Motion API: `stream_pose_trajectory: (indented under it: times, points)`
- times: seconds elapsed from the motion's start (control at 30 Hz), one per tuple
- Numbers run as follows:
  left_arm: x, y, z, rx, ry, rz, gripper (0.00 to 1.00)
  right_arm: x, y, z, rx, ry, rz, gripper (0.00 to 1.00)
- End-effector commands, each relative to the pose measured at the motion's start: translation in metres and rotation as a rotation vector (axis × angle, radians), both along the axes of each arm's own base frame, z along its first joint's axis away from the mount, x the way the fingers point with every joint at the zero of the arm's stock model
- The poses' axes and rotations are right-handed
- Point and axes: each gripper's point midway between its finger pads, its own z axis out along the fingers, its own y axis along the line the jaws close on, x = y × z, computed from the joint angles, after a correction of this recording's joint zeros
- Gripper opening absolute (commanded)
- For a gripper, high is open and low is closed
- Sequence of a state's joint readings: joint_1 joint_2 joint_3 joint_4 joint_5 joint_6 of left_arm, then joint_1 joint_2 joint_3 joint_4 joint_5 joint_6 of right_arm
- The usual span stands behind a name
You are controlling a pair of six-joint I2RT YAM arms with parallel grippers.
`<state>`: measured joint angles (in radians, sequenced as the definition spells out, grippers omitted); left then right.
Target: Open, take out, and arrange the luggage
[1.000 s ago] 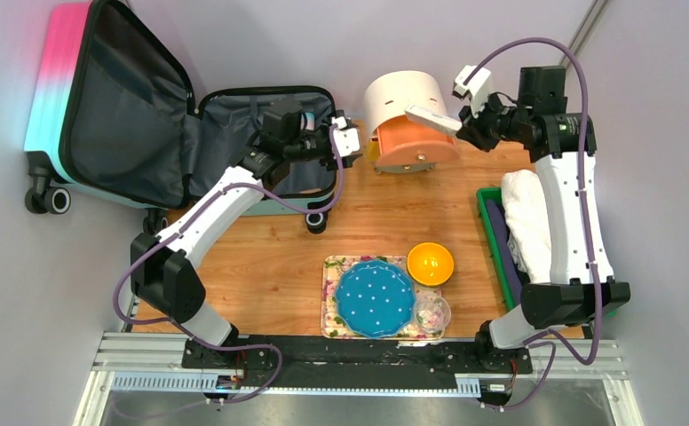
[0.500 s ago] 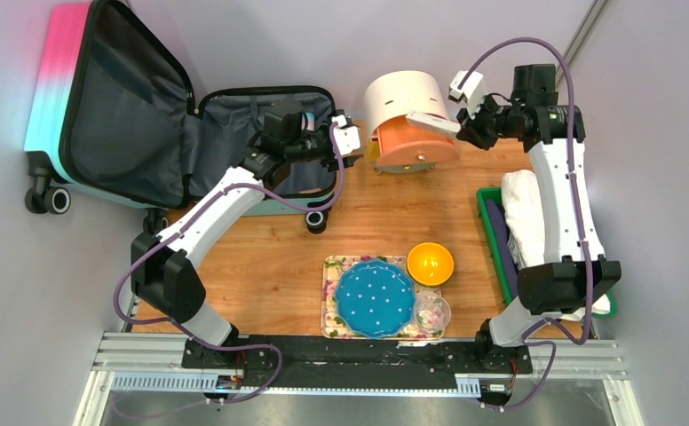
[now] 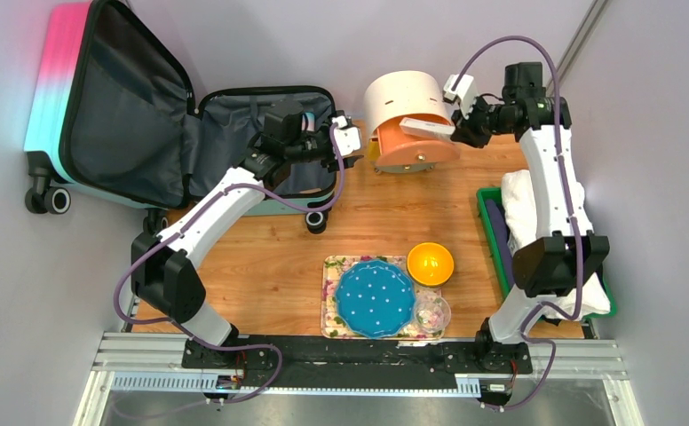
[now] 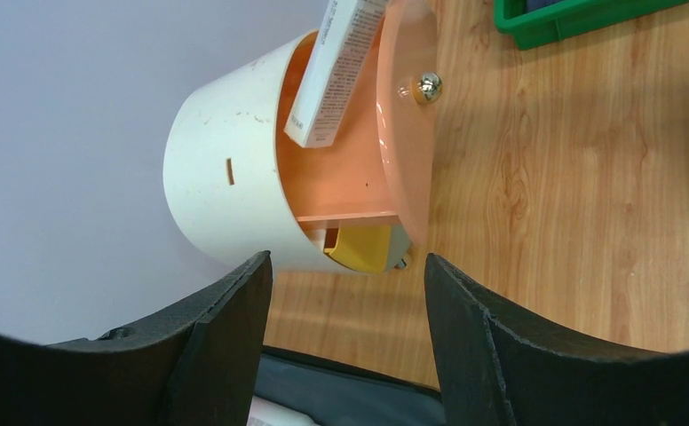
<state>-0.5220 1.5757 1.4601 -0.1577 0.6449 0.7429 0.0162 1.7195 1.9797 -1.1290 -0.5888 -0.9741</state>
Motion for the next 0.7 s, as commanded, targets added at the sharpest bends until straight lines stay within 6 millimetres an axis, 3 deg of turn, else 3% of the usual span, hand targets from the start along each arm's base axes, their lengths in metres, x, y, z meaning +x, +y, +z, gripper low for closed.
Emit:
stream_pose_trajectory:
  times: [0.0,0.4,0.67]
  points:
    - [-0.002,0.002,0.021,-0.029,-0.054,0.009,0.71,0.020,0.009,0.022,0.039,-0.095,0.047,0.00]
    - [0.005,0.001,0.024,-0.029,-0.045,0.026,0.71,0.051,0.019,0.013,0.114,-0.084,0.049,0.00]
    - [0.009,-0.003,0.026,-0.039,-0.031,0.028,0.71,0.062,0.028,0.004,0.144,-0.059,0.052,0.08]
